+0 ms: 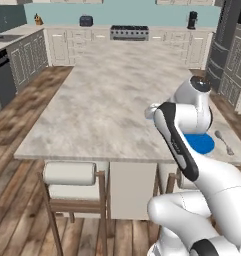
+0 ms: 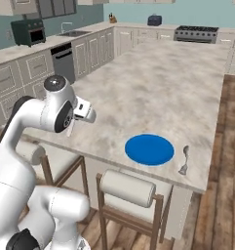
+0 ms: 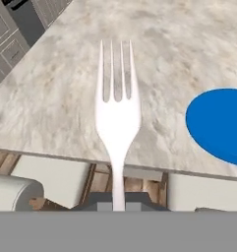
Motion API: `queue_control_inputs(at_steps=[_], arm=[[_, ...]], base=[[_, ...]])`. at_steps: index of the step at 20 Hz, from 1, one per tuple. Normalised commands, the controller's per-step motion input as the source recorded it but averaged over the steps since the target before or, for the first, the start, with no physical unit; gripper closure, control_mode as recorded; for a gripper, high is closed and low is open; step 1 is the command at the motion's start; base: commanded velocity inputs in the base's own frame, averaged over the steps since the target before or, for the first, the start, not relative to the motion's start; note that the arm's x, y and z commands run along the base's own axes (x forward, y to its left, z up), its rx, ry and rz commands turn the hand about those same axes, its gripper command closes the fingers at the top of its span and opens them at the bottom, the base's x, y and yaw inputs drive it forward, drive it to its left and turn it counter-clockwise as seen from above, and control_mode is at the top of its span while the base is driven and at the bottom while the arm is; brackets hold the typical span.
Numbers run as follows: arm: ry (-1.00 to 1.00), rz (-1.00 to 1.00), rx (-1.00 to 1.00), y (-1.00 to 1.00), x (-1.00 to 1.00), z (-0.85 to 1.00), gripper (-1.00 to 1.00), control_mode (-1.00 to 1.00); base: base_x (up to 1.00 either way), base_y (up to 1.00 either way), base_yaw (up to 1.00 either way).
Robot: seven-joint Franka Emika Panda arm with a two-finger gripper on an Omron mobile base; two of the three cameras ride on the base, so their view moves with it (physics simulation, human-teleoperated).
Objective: Take the fork and place it on the left side of the plate. Then take the spoon and place it on the right side of the plate. Make sure they're directly next to the plate.
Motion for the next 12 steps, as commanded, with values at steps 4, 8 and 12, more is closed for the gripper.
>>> queue_control_inputs(at_steps=[4,8,12], arm=[[0.0,0.0,0.0,0.0,0.0,0.0,1.0,1.0],[0.16,-0.05,0.0,-0.26,0.12,-0.09,1.0,-1.0],[0.33,-0.11,-0.06,-0.04,0.32,-0.33,1.0,-1.0]], base=[[0.17,-0.55,-0.06],[0.04,-0.1,-0.01],[0.0,0.0,0.0]])
